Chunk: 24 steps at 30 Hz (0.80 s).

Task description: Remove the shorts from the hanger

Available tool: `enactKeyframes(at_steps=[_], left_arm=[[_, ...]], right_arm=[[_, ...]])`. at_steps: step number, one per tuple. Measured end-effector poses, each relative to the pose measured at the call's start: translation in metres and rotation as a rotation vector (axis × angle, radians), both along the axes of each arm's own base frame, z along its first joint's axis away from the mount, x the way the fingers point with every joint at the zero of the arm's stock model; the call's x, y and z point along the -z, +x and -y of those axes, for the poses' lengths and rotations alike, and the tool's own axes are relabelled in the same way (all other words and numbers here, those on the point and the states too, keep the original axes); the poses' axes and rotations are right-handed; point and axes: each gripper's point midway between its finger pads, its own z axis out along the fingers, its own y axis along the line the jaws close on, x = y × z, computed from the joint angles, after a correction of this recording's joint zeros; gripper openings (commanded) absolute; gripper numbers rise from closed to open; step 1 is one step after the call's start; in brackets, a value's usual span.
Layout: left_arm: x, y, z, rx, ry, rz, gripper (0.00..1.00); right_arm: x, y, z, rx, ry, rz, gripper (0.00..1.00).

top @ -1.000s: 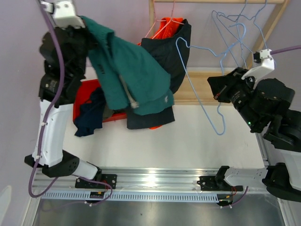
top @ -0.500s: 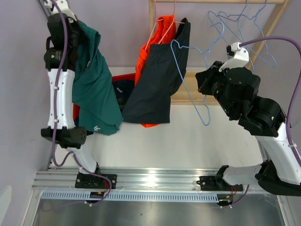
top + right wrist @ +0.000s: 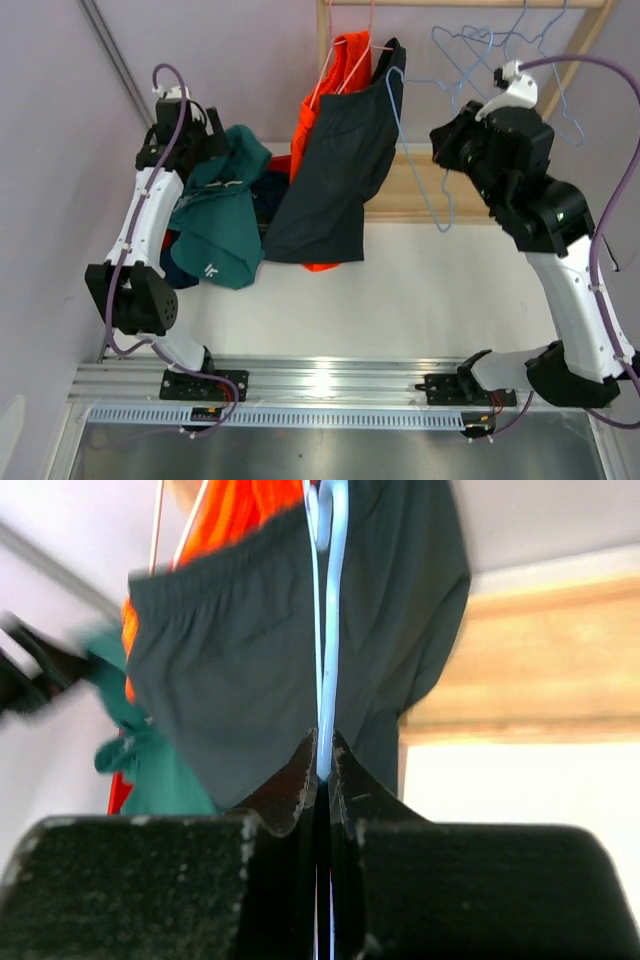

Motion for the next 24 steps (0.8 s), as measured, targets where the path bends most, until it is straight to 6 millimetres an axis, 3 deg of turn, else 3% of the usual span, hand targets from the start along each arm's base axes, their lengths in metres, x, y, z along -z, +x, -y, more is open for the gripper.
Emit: enactKeyframes(at_steps=[4, 6, 9, 11, 13, 16, 19, 24], left_arm=[[0.052, -0.021, 0.001, -0.015, -0.024, -0.117, 1.0], [0.057, -0.032, 0.004, -0.016, -0.038, -0.121, 0.99], [0.04, -0.057, 0.013, 0.004, -0.048, -0.065, 0.99], [0.015, -0.077, 0.021, 0.03, -0.054, 0.009, 0.99], [-0.014, -0.096, 0.029, 0.064, -0.068, 0.113, 0.99], [-0.037, -0.12, 0.028, 0.076, -0.078, 0.222, 0.99], [-0.034, -0.135, 0.029, 0.087, -0.083, 0.253, 0.99], [-0.002, -0.14, 0.032, 0.105, -0.087, 0.207, 0.99]], right_arm=[[-0.023, 0.031, 0.008, 0.019, 0.007, 0.037, 0.0], [-0.031, 0.052, 0.021, 0.051, 0.004, 0.052, 0.0], [-0.04, 0.079, 0.03, 0.072, 0.007, 0.068, 0.0], [-0.04, 0.097, 0.035, 0.079, 0.003, 0.07, 0.0], [-0.033, 0.115, 0.04, 0.09, -0.004, 0.056, 0.0], [-0.022, 0.136, 0.045, 0.102, -0.013, 0.035, 0.0], [-0.011, 0.154, 0.048, 0.112, -0.018, 0.015, 0.0], [0.0, 0.182, 0.048, 0.121, -0.027, 0.013, 0.0]])
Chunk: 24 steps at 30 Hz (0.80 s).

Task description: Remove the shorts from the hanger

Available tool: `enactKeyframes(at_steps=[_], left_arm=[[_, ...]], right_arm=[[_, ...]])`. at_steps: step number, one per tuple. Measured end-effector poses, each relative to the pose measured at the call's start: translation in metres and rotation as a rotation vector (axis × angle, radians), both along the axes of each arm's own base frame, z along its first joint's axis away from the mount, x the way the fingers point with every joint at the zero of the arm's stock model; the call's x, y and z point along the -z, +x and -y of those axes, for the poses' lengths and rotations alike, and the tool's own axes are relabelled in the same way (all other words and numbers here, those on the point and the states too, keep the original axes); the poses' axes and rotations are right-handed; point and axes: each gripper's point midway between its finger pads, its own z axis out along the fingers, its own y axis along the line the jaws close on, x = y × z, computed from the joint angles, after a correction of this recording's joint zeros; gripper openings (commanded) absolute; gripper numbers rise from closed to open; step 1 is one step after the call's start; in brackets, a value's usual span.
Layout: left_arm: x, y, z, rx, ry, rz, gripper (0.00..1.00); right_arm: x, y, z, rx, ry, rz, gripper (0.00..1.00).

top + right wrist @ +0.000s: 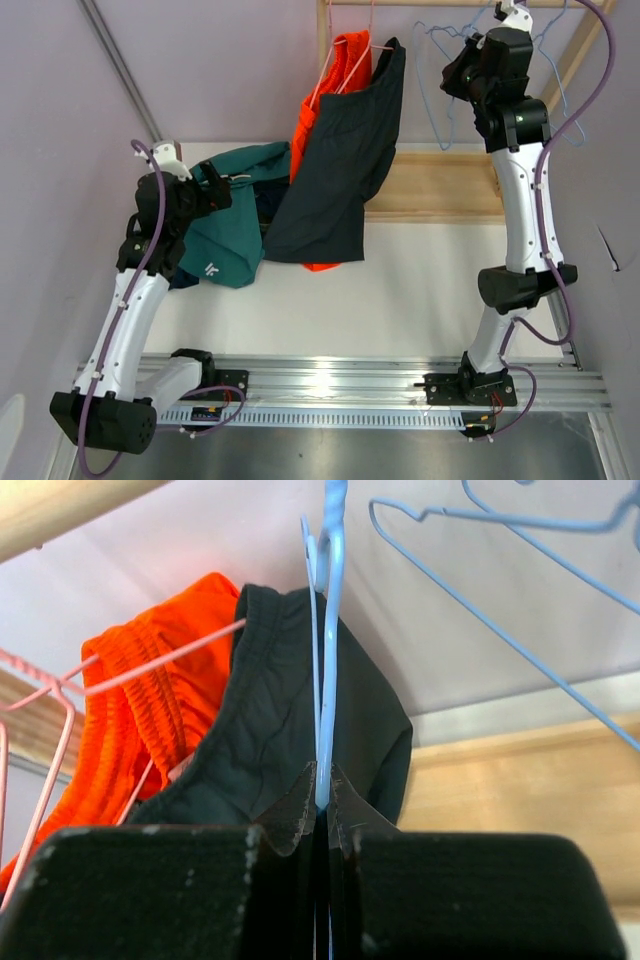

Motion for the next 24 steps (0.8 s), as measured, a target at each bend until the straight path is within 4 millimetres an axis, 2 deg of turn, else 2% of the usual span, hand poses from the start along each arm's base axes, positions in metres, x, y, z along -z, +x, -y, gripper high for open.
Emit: enactKeyframes(at_steps=[4, 13, 14, 15, 16, 17, 18, 20, 24], left_arm=[[0.015, -0.001, 0.003, 0.018, -0.002, -0.033, 0.99], [0.013, 0.002, 0.007, 0.034, -0.008, -0.022, 0.99], [0.013, 0.002, 0.007, 0.035, -0.008, -0.021, 0.99], [0.013, 0.002, 0.007, 0.036, -0.008, -0.02, 0.99], [0.014, 0.002, 0.007, 0.037, -0.009, -0.02, 0.99], [0.014, 0.002, 0.007, 0.038, -0.009, -0.02, 1.0], [0.015, 0.002, 0.007, 0.038, -0.009, -0.021, 0.99], [0.016, 0.002, 0.007, 0.038, -0.009, -0.024, 0.99], [0.017, 0.002, 0.007, 0.038, -0.009, -0.024, 0.99]], right_arm=[[0.004, 0.018, -0.002, 0.001, -0.01, 0.015, 0.0], [0.028, 0.043, 0.003, 0.019, -0.025, -0.014, 0.0], [0.03, 0.044, 0.004, 0.023, -0.026, -0.018, 0.07], [0.031, 0.045, 0.004, 0.026, -0.027, -0.017, 0.24], [0.034, 0.044, 0.005, 0.028, -0.025, -0.02, 0.44], [0.037, 0.043, 0.005, 0.032, -0.024, -0.028, 0.77], [0.04, 0.042, 0.006, 0.035, -0.03, -0.035, 0.86], [0.045, 0.036, 0.01, 0.046, -0.047, -0.052, 0.97], [0.033, 0.013, 0.023, 0.087, -0.063, -0.043, 0.99]])
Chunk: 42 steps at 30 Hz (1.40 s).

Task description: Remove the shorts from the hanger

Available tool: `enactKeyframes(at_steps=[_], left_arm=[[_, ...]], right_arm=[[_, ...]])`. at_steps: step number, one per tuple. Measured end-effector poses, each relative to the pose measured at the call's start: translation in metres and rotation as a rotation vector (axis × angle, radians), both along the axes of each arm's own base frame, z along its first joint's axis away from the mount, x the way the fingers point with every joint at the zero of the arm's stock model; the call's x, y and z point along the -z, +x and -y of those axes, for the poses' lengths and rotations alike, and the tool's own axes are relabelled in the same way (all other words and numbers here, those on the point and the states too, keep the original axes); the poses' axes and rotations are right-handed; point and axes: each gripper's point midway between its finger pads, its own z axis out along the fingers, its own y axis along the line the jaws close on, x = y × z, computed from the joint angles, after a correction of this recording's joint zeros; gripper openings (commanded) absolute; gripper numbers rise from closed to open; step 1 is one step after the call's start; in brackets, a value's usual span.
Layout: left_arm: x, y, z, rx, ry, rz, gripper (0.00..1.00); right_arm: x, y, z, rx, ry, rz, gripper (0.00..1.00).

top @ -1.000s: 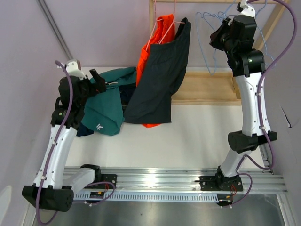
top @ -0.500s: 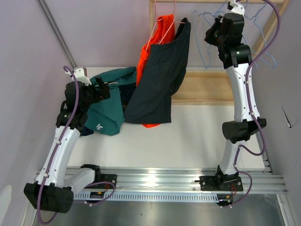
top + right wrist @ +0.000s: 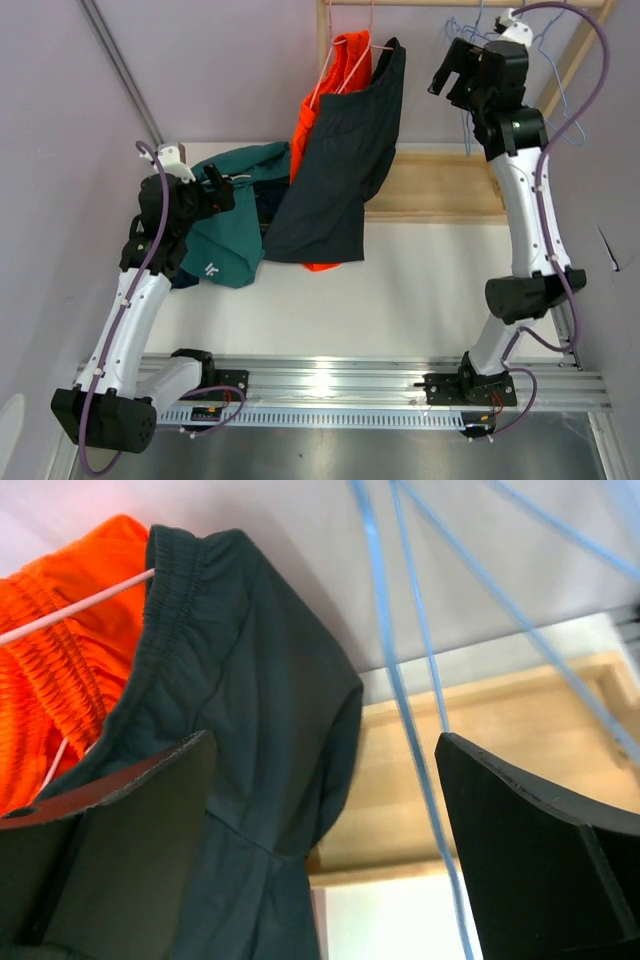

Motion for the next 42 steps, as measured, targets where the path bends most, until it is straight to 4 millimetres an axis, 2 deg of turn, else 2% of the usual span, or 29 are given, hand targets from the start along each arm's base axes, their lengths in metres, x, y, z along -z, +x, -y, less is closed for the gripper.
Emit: enactKeyframes(at_steps=[4, 7, 10, 13, 16, 18, 22, 25, 26, 29, 32, 38, 42], left_arm=[[0.002, 0.0, 0.0, 0.0, 0.0, -0.003, 0.99], [0.004, 0.0, 0.0, 0.001, 0.0, -0.005, 0.99], [0.004, -0.001, 0.0, 0.002, 0.0, -0.004, 1.0], [0.003, -0.001, 0.001, 0.004, -0.001, 0.001, 0.99], [0.001, -0.002, 0.001, 0.004, -0.002, 0.004, 0.99], [0.0, -0.002, 0.001, 0.004, -0.002, 0.007, 0.99], [0.0, -0.003, 0.001, 0.005, -0.003, 0.014, 0.99], [0.002, -0.004, 0.001, 0.009, -0.005, 0.015, 0.99], [0.002, -0.004, 0.002, 0.011, -0.005, 0.014, 0.99], [0.002, -0.004, 0.002, 0.012, -0.006, 0.016, 1.0], [0.001, -0.005, 0.004, 0.024, -0.01, 0.017, 0.99], [-0.001, -0.008, 0.007, 0.043, -0.016, 0.026, 0.99], [-0.003, -0.009, 0.009, 0.051, -0.019, 0.032, 0.99]], right_arm=[[-0.033, -0.047, 0.013, 0.038, 0.002, 0.064, 0.98], [-0.068, -0.086, 0.008, 0.023, 0.025, 0.157, 0.98], [-0.109, -0.118, -0.02, -0.054, 0.068, 0.269, 0.98], [-0.136, -0.132, -0.059, -0.157, 0.105, 0.342, 0.98], [-0.145, -0.122, -0.099, -0.23, 0.118, 0.37, 0.98], [-0.139, -0.104, -0.12, -0.25, 0.114, 0.363, 0.97], [-0.087, -0.053, -0.159, -0.266, 0.059, 0.264, 0.97], [-0.042, -0.023, -0.176, -0.265, 0.018, 0.181, 0.95], [-0.029, -0.015, -0.18, -0.264, 0.008, 0.158, 0.95], [-0.007, -0.001, -0.186, -0.262, -0.008, 0.122, 0.94], [-0.008, 0.001, -0.188, -0.262, -0.004, 0.129, 0.94], [-0.032, 0.002, -0.188, -0.258, 0.033, 0.206, 0.88], [-0.032, 0.01, -0.189, -0.249, 0.046, 0.221, 0.86]])
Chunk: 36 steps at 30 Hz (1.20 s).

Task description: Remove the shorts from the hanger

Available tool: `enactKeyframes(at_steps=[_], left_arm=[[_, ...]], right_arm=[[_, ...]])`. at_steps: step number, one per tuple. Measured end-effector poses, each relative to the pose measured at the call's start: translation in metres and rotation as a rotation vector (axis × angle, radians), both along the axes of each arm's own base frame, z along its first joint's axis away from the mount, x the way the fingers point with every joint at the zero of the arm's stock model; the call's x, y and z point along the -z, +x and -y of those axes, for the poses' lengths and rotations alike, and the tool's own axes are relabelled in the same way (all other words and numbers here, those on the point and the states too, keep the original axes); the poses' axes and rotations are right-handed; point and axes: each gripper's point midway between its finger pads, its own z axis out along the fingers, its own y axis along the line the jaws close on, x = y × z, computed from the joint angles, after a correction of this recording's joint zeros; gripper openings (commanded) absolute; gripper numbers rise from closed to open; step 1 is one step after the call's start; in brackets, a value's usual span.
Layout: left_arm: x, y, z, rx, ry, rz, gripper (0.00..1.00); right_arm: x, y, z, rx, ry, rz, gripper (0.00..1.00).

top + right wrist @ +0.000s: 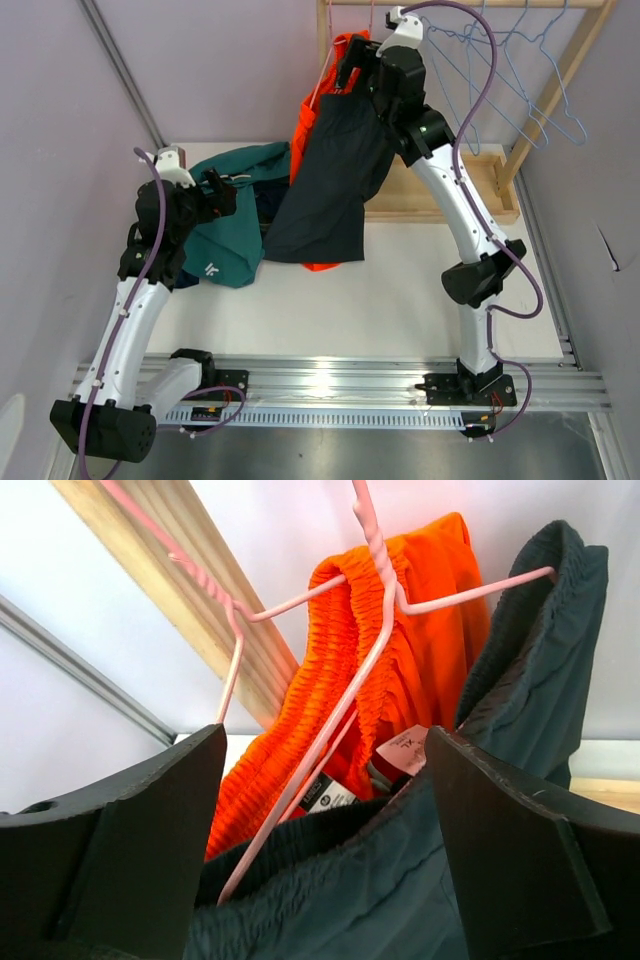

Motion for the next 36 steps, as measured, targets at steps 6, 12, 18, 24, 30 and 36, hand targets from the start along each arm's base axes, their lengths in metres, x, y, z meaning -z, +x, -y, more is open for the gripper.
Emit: enactKeyframes(at_steps=[6, 12, 18, 24, 30, 36], left_arm=[[-0.001, -0.001, 0.0, 0.003, -0.001, 0.005, 1.0], [-0.001, -0.001, 0.001, 0.007, -0.002, 0.004, 0.99], [-0.001, -0.001, 0.002, 0.011, -0.003, 0.004, 0.99], [-0.002, -0.002, 0.011, 0.061, -0.017, 0.008, 0.99], [-0.003, -0.006, 0.034, 0.187, -0.037, 0.033, 1.0], [-0.013, -0.02, 0.069, 0.364, -0.058, 0.086, 0.99]], right_arm=[[0.027, 0.02, -0.005, 0.011, 0.0, -0.038, 0.57], [0.035, 0.028, -0.01, 0.016, 0.017, -0.046, 0.22], [0.037, 0.028, -0.007, 0.031, 0.016, -0.053, 0.0], [0.036, 0.028, -0.002, 0.051, -0.009, -0.044, 0.0], [0.013, 0.017, 0.013, 0.08, -0.042, 0.0, 0.0], [-0.045, -0.018, 0.043, 0.121, -0.03, 0.096, 0.0]])
